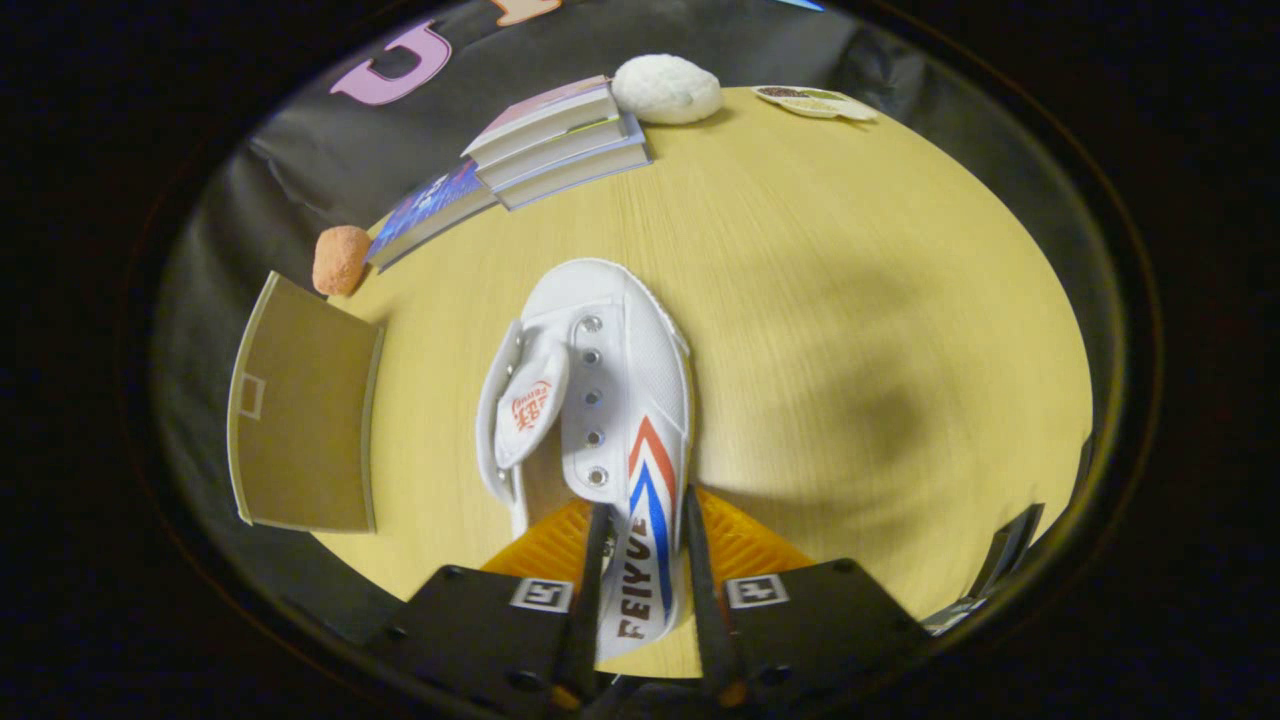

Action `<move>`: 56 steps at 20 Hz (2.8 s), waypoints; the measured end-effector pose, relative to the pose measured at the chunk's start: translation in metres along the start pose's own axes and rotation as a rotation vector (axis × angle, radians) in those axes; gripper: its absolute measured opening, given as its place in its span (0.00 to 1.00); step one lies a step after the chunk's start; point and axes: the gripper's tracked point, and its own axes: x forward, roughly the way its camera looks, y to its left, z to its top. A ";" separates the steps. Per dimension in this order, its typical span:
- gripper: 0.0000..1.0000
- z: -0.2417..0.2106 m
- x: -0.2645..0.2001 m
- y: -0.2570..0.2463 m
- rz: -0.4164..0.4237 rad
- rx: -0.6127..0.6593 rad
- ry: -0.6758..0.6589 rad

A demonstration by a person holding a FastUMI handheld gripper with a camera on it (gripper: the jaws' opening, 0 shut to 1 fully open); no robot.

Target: Open the storage box then place both shoes into the box .Put the left shoe in first, then the right shoe, with the right side of both shoes facing outward in a uniform manner.

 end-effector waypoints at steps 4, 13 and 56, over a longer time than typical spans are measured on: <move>0.07 0.000 0.000 -0.001 0.037 0.092 0.005; 0.07 0.007 -0.016 0.029 0.179 0.241 0.024; 0.07 -0.012 -0.033 0.387 0.224 0.115 -0.017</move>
